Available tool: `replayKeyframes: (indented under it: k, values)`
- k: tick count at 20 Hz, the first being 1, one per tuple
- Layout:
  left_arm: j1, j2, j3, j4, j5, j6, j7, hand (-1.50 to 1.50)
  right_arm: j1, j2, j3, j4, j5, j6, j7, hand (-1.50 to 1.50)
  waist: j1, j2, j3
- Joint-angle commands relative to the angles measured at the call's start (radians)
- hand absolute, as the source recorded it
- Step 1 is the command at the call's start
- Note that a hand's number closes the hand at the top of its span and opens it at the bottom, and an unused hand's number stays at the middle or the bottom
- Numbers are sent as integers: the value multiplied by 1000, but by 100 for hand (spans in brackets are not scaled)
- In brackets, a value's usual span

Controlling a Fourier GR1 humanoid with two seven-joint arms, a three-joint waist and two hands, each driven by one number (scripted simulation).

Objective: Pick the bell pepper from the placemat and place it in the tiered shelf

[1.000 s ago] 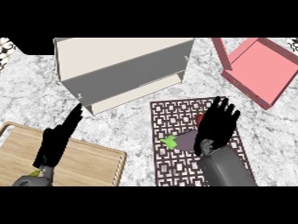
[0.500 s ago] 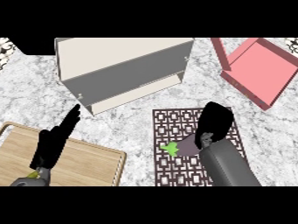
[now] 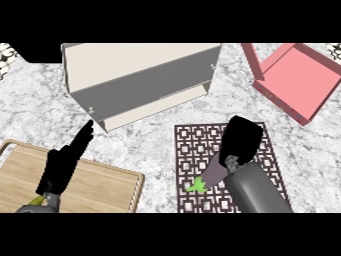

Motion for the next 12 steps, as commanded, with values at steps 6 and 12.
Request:
replayKeyframes:
  k: [6,12]
  values:
    - [-16,19,22,2,9,-18,10,0,27,-26,93,-240,-275,190,-412,150,-8,10,10]
    - [94,18,13,-64,-1,-18,-17,0,102,-123,62,-672,-304,359,-335,150,-10,5,9]
